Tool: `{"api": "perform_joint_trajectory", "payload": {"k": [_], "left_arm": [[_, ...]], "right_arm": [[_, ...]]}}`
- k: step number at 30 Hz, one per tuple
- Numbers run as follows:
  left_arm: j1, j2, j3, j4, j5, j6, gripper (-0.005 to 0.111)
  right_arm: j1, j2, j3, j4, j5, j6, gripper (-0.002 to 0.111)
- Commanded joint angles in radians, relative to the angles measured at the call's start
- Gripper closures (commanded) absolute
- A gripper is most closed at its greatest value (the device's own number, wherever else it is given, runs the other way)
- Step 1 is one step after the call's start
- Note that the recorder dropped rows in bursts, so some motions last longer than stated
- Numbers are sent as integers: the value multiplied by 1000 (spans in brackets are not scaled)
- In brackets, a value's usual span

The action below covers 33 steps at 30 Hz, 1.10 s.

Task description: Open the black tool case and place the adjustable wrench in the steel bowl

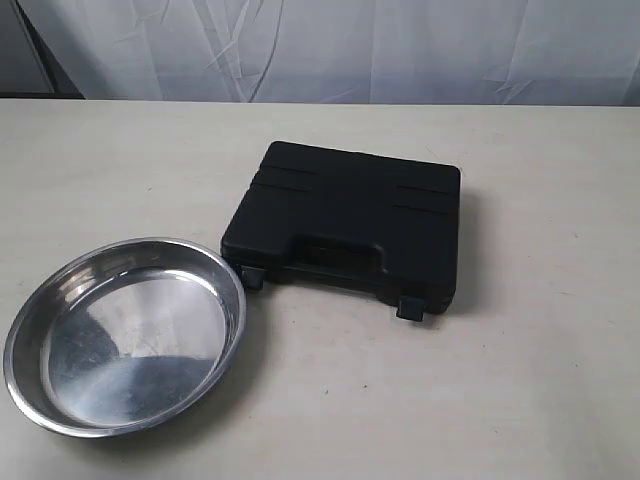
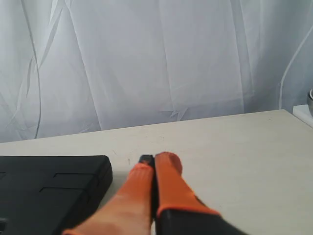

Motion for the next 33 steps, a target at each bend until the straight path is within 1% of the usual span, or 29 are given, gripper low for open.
{"api": "perform_joint_trajectory", "payload": {"k": [1, 12, 13, 14, 16, 18, 21, 22, 25, 27, 29, 30, 31, 32, 33], "left_arm": [[2, -4, -2, 5, -13, -7, 106], [2, -4, -2, 5, -13, -7, 106], [2, -4, -2, 5, -13, -7, 106], [2, -4, -2, 5, -13, -7, 106], [2, -4, -2, 5, -13, -7, 106], [2, -4, -2, 5, -13, -7, 106], [2, -4, -2, 5, -13, -7, 106], [2, -4, -2, 5, -13, -7, 106], [2, -4, -2, 5, -13, -7, 106], [2, -4, -2, 5, -13, -7, 106], [2, -4, -2, 5, -13, -7, 106], [2, -4, -2, 5, -13, -7, 106], [2, -4, -2, 5, -13, -7, 106], [2, -4, -2, 5, -13, -7, 106], [2, -4, -2, 5, -13, -7, 106]], "right_arm": [[-4, -5, 7, 2, -10, -1, 109], [-4, -5, 7, 2, -27, -1, 109], [-4, -5, 7, 44, -54, 35, 109], [-4, -5, 7, 144, -86, 122, 109], [-4, -5, 7, 449, -160, 366, 109], [-4, -5, 7, 685, -223, 453, 109], [-4, -5, 7, 704, -296, 447, 109], [-4, -5, 7, 718, -315, 466, 109], [-2, -5, 7, 753, -303, 614, 109], [-2, -5, 1, 746, -299, 633, 109], [-2, -5, -19, 746, -338, 633, 109], [0, -5, -41, 754, -364, 673, 109], [-1, -5, -81, 738, -382, 718, 109], [-1, -5, -129, 665, -408, 713, 109], [-1, -5, -173, 537, -455, 644, 109]]}}
